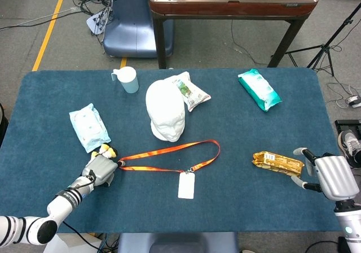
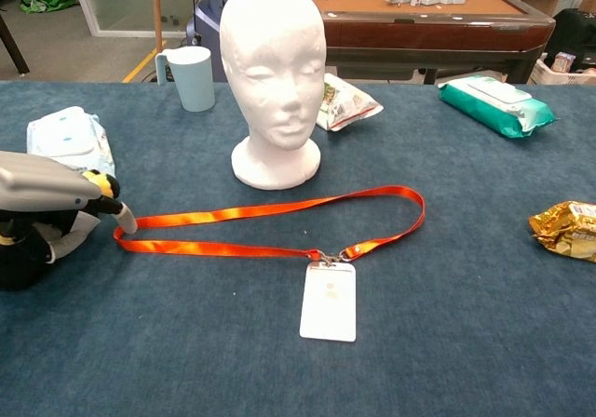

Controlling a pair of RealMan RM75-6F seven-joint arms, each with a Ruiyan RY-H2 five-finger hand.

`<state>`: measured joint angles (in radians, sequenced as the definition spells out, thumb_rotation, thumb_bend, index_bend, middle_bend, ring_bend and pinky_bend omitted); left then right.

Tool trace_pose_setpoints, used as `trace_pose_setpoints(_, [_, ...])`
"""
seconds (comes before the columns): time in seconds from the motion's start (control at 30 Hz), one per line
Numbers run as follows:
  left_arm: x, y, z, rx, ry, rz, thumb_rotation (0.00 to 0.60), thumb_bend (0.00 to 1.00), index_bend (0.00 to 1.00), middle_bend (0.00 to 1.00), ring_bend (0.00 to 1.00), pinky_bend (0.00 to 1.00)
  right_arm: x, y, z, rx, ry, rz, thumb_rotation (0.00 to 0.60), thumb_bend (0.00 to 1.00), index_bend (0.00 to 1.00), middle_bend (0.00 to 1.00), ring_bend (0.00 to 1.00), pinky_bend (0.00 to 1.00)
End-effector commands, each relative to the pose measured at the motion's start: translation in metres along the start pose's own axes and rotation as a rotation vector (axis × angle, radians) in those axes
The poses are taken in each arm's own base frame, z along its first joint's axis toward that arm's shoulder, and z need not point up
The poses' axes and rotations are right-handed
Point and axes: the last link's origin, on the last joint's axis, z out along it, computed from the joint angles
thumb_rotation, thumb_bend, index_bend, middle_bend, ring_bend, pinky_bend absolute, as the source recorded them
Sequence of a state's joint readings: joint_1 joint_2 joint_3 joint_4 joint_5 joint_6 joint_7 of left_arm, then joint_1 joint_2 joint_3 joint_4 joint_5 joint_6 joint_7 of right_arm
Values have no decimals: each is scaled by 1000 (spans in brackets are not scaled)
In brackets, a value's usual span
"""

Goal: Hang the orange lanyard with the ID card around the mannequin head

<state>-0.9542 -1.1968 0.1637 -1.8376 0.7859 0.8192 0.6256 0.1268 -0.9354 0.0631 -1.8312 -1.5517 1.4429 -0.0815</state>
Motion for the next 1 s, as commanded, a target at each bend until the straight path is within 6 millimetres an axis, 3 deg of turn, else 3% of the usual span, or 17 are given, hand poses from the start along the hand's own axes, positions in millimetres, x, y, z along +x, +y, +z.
trace_pose_setpoints(0.03, [8, 8, 0, -24, 49, -17, 549, 626, 176, 987, 1000, 926, 0, 0, 0, 3, 3, 0, 600, 115, 380, 768, 809, 626])
trace_pose_setpoints(0.27, [22, 10, -5, -15, 128, -31, 515, 492, 173, 939, 995, 926, 1, 2, 0, 7, 3, -7, 600, 114, 380, 762, 805, 627])
trace_pose_setpoints(0.37, [26, 11, -10, -11, 175, -45, 493, 420, 170, 886, 947, 925, 0, 2, 1, 15, -3, -12, 600, 115, 380, 746, 784, 627])
trace_pose_setpoints(0.5, [28, 13, -14, -33, 234, -52, 416, 375, 182, 806, 869, 910, -1, -2, 4, 40, -19, -25, 600, 114, 380, 723, 741, 626])
trace_pose_setpoints(0.6, [26, 15, -16, -49, 261, -51, 378, 372, 214, 800, 862, 890, -3, -7, 6, 62, -31, -31, 600, 114, 380, 722, 740, 627])
trace_pose_setpoints(0.73, [24, 15, -13, -48, 293, -53, 483, 372, 256, 835, 895, 882, -4, -10, 8, 73, -39, -31, 600, 114, 380, 722, 740, 627])
trace_pose_setpoints(0.87, [27, 16, -3, -37, 300, -81, 513, 372, 305, 883, 942, 882, -5, -12, 9, 81, -52, -40, 600, 114, 380, 723, 741, 627])
trace_pose_setpoints(1.0, [30, 18, 10, -24, 304, -108, 581, 372, 345, 924, 986, 882, -4, -14, 9, 82, -52, -42, 600, 114, 380, 723, 747, 629])
